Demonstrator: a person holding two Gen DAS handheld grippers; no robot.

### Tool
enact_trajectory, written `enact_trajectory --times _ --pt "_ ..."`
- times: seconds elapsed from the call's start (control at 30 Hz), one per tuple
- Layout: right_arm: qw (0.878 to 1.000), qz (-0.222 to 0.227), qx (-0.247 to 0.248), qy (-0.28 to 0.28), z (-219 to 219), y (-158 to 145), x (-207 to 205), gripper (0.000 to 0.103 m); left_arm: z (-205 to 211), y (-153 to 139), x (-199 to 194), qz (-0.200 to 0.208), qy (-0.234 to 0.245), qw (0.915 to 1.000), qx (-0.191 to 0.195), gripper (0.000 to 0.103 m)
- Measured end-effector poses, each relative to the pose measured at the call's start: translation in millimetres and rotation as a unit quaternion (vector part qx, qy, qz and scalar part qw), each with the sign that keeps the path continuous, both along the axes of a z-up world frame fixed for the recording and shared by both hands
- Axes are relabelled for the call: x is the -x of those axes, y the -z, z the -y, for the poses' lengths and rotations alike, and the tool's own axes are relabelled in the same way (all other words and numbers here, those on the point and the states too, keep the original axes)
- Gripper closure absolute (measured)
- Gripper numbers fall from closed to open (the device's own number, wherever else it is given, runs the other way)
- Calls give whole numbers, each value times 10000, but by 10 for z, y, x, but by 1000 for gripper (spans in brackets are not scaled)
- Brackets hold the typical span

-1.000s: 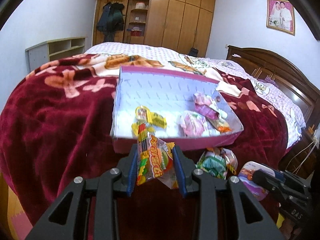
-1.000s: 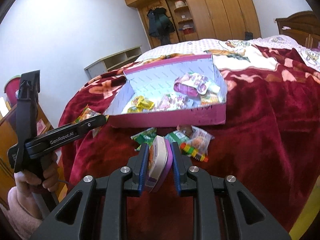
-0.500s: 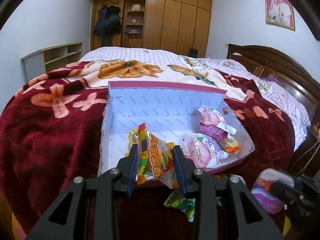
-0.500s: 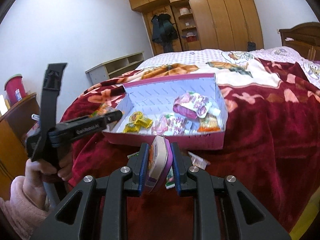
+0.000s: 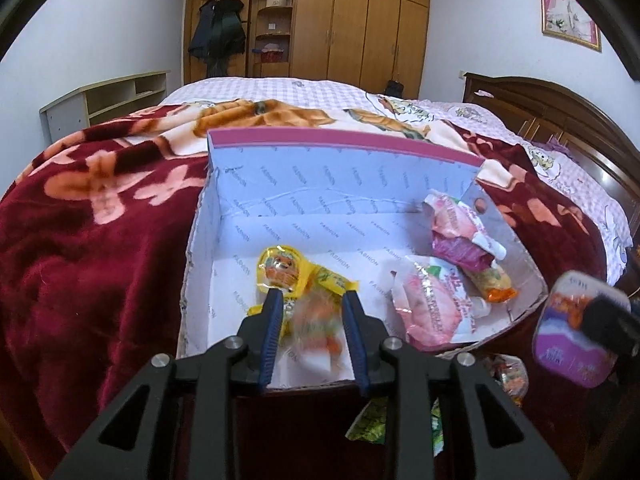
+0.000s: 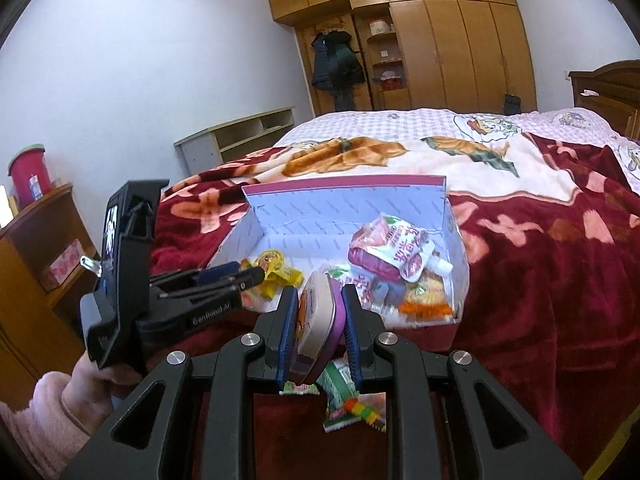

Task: Organize snacks
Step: 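Carry the purple tin toward the box with the right tool while the left tool drops the candy pack in, then lower the purple tin into the pink box and open the right tool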

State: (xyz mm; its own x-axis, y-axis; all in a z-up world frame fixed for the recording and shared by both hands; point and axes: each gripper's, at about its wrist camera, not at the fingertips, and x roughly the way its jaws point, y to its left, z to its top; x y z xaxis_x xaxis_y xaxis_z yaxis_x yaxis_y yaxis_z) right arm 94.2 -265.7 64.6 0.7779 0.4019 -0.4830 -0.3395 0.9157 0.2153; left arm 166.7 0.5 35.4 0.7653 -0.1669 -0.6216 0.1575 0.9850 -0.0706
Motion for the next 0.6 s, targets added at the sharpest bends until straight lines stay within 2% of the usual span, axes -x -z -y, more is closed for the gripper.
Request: enact_trajectory --times 0.4,0.6 --pt "9999 -42 -26 -156 -169 -65 -515 80 -47 102 -39 -124 -5 9999 45 71" --pt "9996 -166 -7 -226 -284 -25 -821 80 -55 106 -39 -129 -12 9998 141 65"
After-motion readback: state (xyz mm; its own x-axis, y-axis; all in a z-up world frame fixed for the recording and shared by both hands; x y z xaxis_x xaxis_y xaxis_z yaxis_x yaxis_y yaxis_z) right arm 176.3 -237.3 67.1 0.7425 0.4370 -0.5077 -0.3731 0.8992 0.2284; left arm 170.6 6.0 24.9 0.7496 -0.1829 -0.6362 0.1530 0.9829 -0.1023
